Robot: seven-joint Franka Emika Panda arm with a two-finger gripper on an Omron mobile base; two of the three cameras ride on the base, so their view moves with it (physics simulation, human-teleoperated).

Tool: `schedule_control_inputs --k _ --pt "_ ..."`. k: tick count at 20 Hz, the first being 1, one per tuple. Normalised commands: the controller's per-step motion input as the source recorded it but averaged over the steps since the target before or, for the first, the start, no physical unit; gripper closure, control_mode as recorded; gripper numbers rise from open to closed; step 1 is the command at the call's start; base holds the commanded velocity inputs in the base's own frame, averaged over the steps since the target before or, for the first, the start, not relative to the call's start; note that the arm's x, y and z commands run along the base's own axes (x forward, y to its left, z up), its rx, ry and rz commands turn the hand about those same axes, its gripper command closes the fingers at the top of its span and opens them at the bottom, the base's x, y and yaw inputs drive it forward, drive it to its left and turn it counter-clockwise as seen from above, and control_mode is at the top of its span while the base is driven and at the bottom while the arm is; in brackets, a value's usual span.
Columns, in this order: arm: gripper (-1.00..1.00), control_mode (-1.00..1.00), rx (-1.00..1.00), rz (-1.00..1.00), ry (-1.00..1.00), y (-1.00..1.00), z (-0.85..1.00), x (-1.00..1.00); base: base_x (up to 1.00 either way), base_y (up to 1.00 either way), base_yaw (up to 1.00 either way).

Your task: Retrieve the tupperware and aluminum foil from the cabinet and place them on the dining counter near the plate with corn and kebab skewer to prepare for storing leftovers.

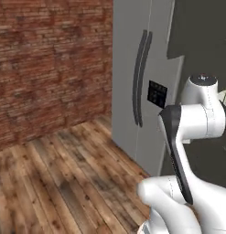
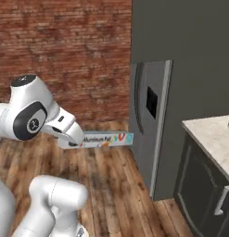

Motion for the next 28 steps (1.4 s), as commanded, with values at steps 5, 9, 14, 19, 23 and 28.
schedule_control_inputs --k 5,9,14,19,23,28 --pt "1.00 1.00 0.00 0.00 0.00 0.00 0.00 0.00 0.00 0.00 1.00" --pt "1.00 1.00 0.00 0.00 0.00 0.00 0.00 0.00 0.02 -0.02 1.00" --pt "1.00 1.00 0.00 0.00 0.00 0.00 0.00 0.00 0.00 -0.05 1.00" --pt "1.00 1.00 0.00 0.00 0.00 0.00 0.00 0.00 0.02 -0.28 0.93" --pt "1.00 1.00 0.00 0.00 0.00 0.00 0.00 0.00 0.08 -0.57 0.82" --pt "1.00 1.00 0.00 0.00 0.00 0.00 0.00 0.00 0.18 -0.92 0.61"
